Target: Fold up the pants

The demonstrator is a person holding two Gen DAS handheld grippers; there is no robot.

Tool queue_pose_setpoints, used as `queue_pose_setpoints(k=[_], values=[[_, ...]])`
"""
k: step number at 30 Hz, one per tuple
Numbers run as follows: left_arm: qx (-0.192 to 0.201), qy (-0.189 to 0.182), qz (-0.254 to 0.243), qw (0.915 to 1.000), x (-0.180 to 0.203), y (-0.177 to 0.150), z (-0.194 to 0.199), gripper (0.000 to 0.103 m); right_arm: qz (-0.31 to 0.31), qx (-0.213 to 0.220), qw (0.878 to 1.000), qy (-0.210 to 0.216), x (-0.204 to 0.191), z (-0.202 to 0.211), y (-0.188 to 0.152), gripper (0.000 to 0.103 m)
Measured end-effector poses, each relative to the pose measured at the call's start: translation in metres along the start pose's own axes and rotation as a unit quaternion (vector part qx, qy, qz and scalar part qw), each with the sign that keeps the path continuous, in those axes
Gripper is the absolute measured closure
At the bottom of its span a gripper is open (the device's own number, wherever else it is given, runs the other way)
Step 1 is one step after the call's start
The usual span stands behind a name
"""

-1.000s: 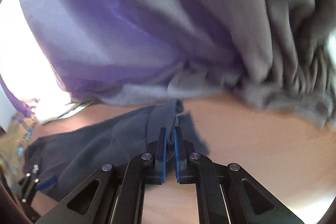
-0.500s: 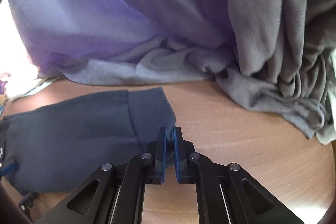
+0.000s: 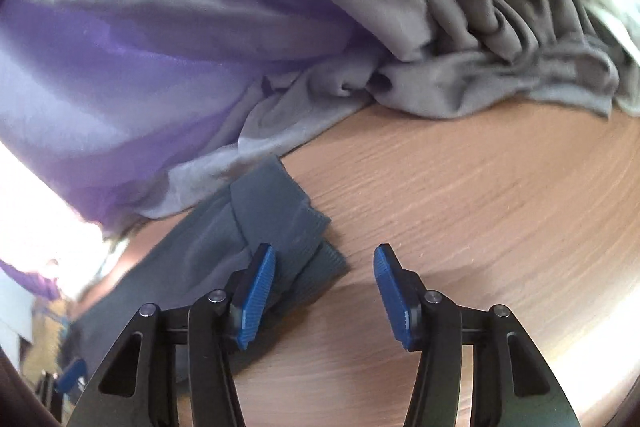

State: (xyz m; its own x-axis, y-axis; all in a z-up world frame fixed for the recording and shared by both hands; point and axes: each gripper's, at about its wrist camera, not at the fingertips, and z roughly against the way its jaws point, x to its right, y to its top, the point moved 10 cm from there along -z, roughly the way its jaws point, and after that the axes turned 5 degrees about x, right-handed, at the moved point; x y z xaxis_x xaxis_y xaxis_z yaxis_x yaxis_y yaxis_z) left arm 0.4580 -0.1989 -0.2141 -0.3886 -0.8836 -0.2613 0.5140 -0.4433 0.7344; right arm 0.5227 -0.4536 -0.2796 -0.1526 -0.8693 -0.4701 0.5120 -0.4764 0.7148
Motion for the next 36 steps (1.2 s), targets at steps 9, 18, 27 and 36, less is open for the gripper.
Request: queue_pose_setpoints(k=[9, 18, 27, 36], values=[[-0.001, 0.028, -0.013, 0.9995, -0.004, -0.004, -0.005, 0.029, -0.052, -0.019, 0.998, 0.032, -0.005, -0.008, -0.006, 0.056], [-0.041, 0.045, 0.04, 0.9974, -0.031, -0.029, -0.019, 0.029, -0.007, 0.012, 1.0, 0.02, -0.023, 0.019, 0.005, 0.09], [-0.048, 0.001, 0.034, 0.9983, -0.007, -0.031, -0.011, 0.029, 0.053, 0.061, 0.995, -0.058, -0.009, 0.092, 0.005, 0.091], [-0.042, -0.054, 0.02, 0.9974, 0.034, -0.028, -0.008, 0.028, 0.039, 0.045, 0.987, -0.152, 0.058, 0.131, -0.015, 0.091]])
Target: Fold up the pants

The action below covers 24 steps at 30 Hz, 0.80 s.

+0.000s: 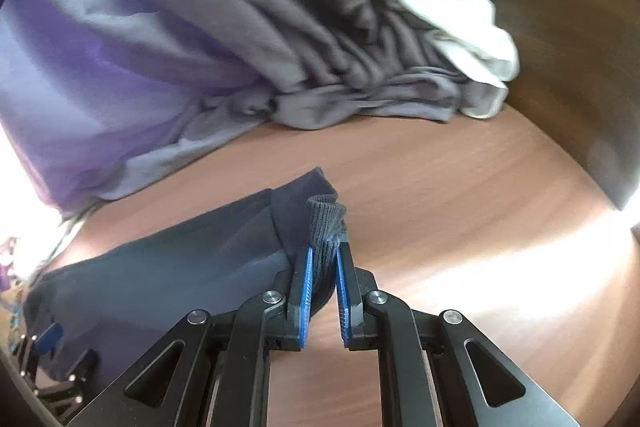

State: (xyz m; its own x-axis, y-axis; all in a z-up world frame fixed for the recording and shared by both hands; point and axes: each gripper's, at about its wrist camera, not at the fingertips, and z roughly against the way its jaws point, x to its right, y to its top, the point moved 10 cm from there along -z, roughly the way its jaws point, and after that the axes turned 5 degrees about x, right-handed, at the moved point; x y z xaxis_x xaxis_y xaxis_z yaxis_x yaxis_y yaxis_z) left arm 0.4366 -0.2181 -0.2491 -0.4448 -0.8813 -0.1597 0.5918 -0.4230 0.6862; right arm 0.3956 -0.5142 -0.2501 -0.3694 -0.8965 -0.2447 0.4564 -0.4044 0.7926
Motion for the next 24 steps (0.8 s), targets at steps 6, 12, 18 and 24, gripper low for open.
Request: queue_pose_setpoints(k=[6, 12, 18, 24], values=[[-0.01, -0.014, 0.01, 0.9998, 0.005, -0.005, -0.007, 0.025, 0.008, 0.004, 0.999, -0.039, 0.018, 0.002, -0.005, 0.091], [-0.018, -0.016, 0.021, 0.9995, 0.004, -0.009, -0.014, 0.021, 0.01, 0.0, 0.999, -0.05, 0.021, -0.002, -0.01, 0.09], [-0.014, -0.005, 0.02, 0.9997, 0.003, -0.011, -0.015, 0.017, -0.004, 0.019, 0.997, -0.072, 0.031, 0.006, -0.01, 0.06], [-0.014, 0.006, 0.012, 0.9998, 0.004, -0.01, -0.016, 0.016, -0.082, 0.043, 0.995, -0.034, 0.035, 0.017, -0.02, 0.052]])
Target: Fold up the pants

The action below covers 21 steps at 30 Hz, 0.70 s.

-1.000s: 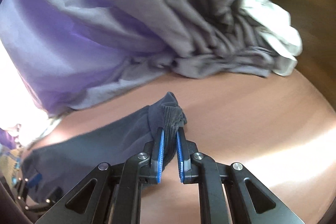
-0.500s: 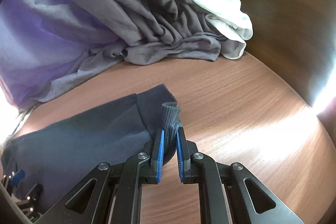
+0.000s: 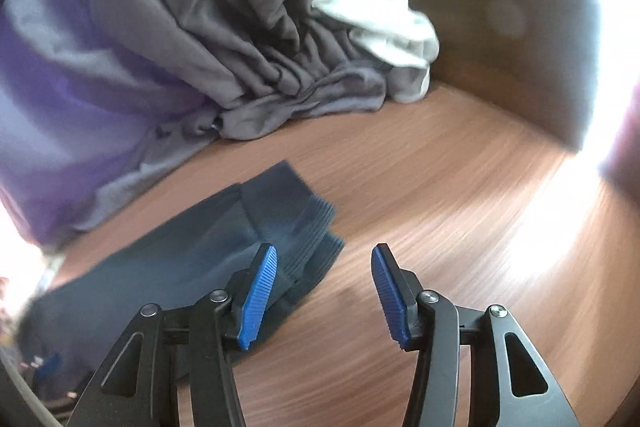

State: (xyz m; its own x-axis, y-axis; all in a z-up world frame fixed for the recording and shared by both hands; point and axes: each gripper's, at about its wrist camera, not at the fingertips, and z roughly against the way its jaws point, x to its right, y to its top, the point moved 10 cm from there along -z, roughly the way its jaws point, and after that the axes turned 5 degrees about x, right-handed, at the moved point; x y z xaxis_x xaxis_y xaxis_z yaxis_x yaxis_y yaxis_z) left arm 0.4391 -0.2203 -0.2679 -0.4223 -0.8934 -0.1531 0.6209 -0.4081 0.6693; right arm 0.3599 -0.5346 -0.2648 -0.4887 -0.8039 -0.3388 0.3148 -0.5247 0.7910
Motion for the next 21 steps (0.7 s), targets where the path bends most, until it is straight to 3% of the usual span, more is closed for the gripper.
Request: queue_pose_setpoints(k=[4, 12, 14, 16, 21], values=[[0.0, 0.004, -0.006, 1.0, -0.001, 0.0, 0.0, 0.015, -0.046, -0.012, 0.998, 0.036, -0.004, -0.012, -0.006, 0.052], [-0.008, -0.001, 0.004, 1.0, -0.003, 0.0, -0.003, 0.012, -0.07, -0.037, 0.995, 0.053, -0.009, -0.031, -0.014, 0.053], [-0.009, -0.001, 0.004, 1.0, -0.003, 0.0, -0.003, 0.012, -0.061, -0.044, 0.995, 0.062, -0.014, -0.034, -0.015, 0.068], [-0.007, -0.002, 0.004, 1.0, -0.003, 0.001, -0.002, 0.012, -0.047, -0.043, 0.996, 0.062, -0.017, -0.033, -0.013, 0.074], [0.02, 0.007, 0.011, 0.9997, -0.012, 0.013, 0.022, 0.017, -0.003, -0.016, 0.998, 0.065, -0.035, -0.014, 0.007, 0.078]])
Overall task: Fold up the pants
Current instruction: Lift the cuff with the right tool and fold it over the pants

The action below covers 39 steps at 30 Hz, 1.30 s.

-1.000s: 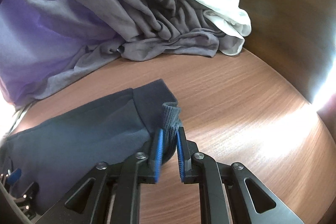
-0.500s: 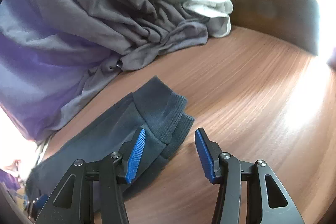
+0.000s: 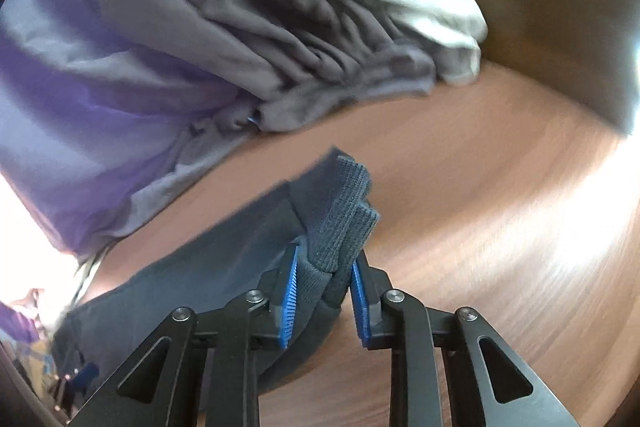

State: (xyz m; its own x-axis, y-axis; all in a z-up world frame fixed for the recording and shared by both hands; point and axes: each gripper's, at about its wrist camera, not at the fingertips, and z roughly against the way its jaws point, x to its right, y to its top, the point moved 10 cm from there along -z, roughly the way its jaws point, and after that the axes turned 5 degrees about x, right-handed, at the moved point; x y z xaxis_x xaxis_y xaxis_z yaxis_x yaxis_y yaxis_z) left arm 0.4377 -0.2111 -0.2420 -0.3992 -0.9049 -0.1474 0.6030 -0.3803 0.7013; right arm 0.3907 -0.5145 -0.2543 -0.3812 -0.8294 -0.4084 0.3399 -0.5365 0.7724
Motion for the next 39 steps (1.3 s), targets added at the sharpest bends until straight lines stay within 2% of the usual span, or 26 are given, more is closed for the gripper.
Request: queue_pose_setpoints(k=[5, 6, 7, 8, 10, 13, 16, 20, 23, 26, 30, 36, 38, 39], values=[[0.004, -0.016, 0.059, 0.9981, -0.03, 0.007, 0.025, 0.041, 0.068, 0.046, 0.996, 0.022, -0.047, 0.032, 0.026, 0.079], [0.005, -0.012, 0.067, 0.9977, -0.038, 0.008, 0.029, 0.045, 0.081, 0.053, 0.995, 0.024, -0.055, 0.037, 0.028, 0.079], [0.008, -0.008, 0.072, 0.9974, -0.047, 0.008, 0.034, 0.053, 0.097, 0.06, 0.993, 0.028, -0.066, 0.043, 0.03, 0.079], [0.011, -0.006, 0.075, 0.9971, -0.055, 0.008, 0.037, 0.059, 0.114, 0.068, 0.99, 0.036, -0.079, 0.05, 0.031, 0.079], [0.015, -0.001, 0.077, 0.9969, -0.07, 0.006, 0.043, 0.063, 0.147, 0.081, 0.985, 0.047, -0.102, 0.061, 0.03, 0.079], [0.018, 0.016, 0.064, 0.9977, -0.092, -0.003, 0.046, 0.075, 0.196, 0.103, 0.973, 0.066, -0.139, 0.078, 0.026, 0.079], [0.015, 0.023, 0.052, 0.9983, -0.113, -0.016, 0.044, 0.079, 0.239, 0.12, 0.96, 0.082, -0.175, 0.091, 0.018, 0.08], [0.012, 0.009, 0.034, 0.9993, -0.134, -0.03, 0.043, 0.087, 0.283, 0.135, 0.945, 0.098, -0.219, 0.103, 0.004, 0.08], [0.008, -0.004, 0.022, 0.9997, -0.146, -0.037, 0.039, 0.089, 0.301, 0.142, 0.937, 0.108, -0.245, 0.108, -0.007, 0.08], [-0.005, -0.018, 0.019, 0.9996, -0.153, -0.043, 0.028, 0.094, 0.311, 0.143, 0.933, 0.112, -0.262, 0.109, -0.016, 0.08], [-0.027, -0.053, 0.044, 0.9972, -0.158, -0.054, 0.014, 0.096, 0.326, 0.146, 0.927, 0.113, -0.283, 0.113, -0.029, 0.08], [-0.02, -0.092, 0.049, 0.9944, -0.159, -0.054, 0.019, 0.098, 0.34, 0.131, 0.922, 0.129, -0.314, 0.112, -0.052, 0.08], [-0.001, -0.104, 0.057, 0.993, -0.164, -0.046, 0.035, 0.098, 0.346, 0.126, 0.92, 0.134, -0.325, 0.111, -0.06, 0.08], [0.012, -0.099, 0.06, 0.9932, -0.17, -0.041, 0.044, 0.098, 0.348, 0.124, 0.919, 0.136, -0.329, 0.11, -0.063, 0.08]])
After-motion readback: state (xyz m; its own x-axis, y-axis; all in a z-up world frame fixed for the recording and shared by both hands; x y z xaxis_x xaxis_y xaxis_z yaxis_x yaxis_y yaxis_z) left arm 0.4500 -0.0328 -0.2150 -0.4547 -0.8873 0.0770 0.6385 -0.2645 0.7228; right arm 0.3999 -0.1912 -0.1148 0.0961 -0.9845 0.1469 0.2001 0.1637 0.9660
